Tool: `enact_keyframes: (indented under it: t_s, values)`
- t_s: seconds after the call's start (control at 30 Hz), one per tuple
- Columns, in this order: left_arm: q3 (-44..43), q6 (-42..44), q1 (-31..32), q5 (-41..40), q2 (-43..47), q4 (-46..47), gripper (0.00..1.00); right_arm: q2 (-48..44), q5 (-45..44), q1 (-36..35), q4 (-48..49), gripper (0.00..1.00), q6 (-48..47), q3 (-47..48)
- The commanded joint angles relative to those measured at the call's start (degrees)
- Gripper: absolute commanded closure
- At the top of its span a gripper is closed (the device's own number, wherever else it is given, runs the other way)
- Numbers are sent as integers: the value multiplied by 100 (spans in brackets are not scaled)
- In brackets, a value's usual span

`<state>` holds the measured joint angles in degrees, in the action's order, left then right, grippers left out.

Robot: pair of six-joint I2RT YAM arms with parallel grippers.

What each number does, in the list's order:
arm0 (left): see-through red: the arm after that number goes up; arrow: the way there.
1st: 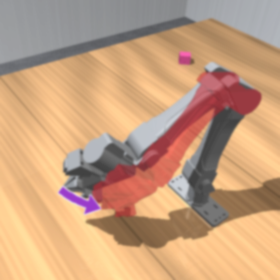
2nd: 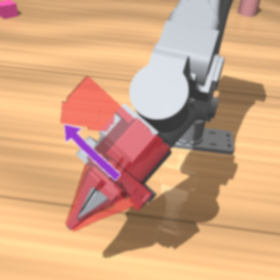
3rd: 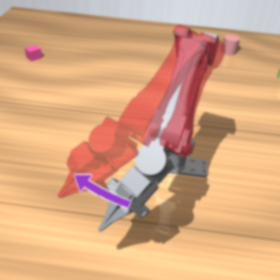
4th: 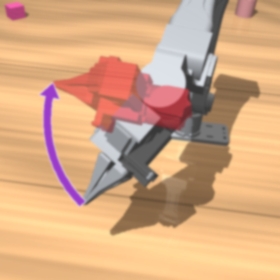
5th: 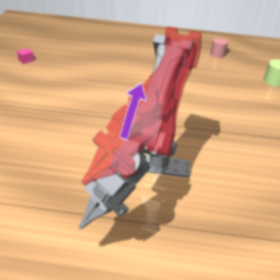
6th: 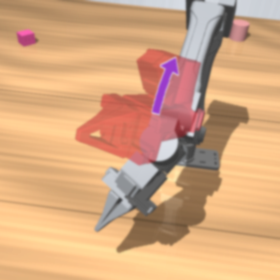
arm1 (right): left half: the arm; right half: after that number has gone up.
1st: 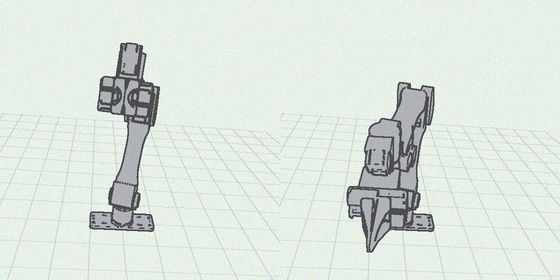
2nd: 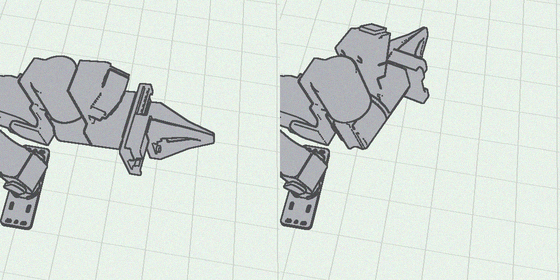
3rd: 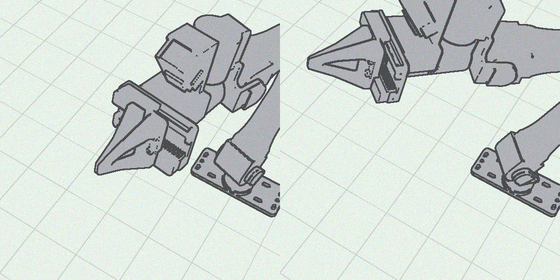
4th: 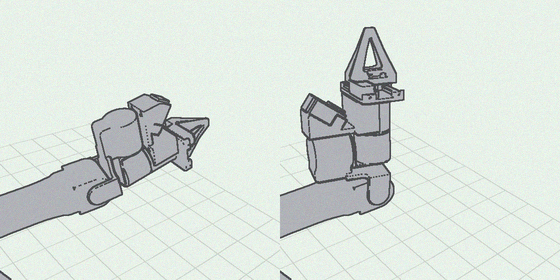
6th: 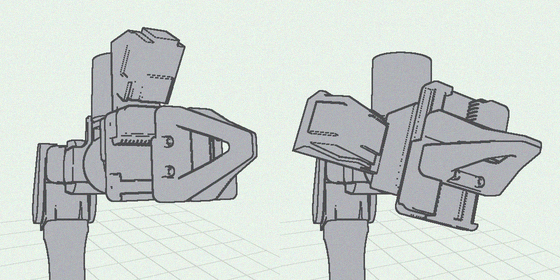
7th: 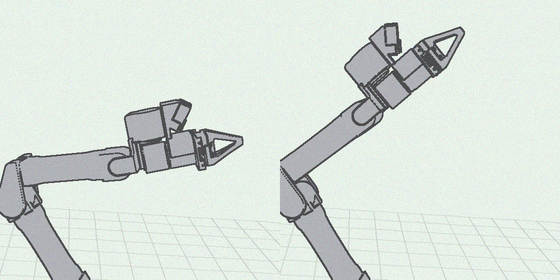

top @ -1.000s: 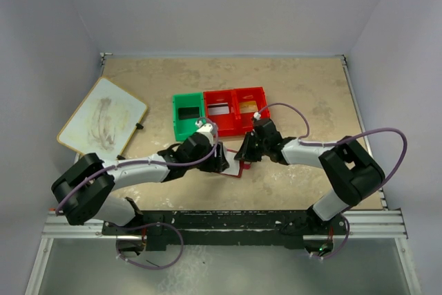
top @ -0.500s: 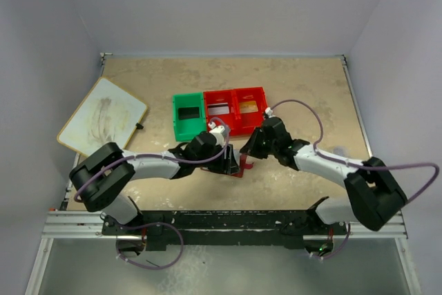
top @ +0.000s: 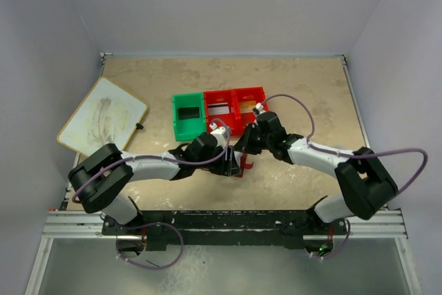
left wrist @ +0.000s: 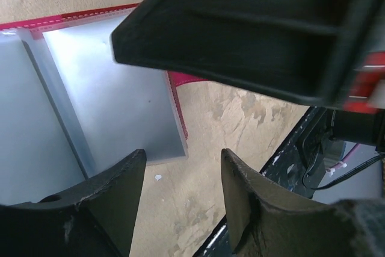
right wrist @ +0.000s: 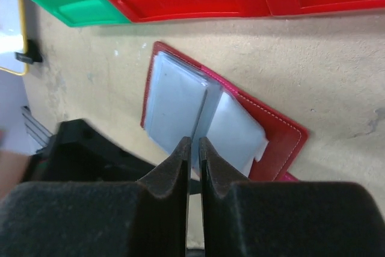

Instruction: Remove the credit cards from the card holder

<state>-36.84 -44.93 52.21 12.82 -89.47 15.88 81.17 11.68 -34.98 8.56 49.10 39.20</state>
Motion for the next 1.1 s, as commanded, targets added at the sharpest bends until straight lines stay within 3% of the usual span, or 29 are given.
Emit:
enact_keyframes:
  t_s: [0.0,0.1,0.27,0.6,1.07]
  values:
    - [-41,296,27,-358,601,-320,50,540,50,-65,-255,88,-173,291]
    - [-42,555,19,-1181,1200,-1025,49,912,-333,-66,-784,89,-232,306]
    - [96,504,-52,-2760,2132,-1932,39,978,-403,-74,-565,90,-182,-77]
    - [59,413,-211,-2043,1236,-1626,38,980,-500,-71,-415,90,-112,-258]
    - [45,122,-211,-1718,668,-1347,44,923,-486,-74,-355,90,-130,-245]
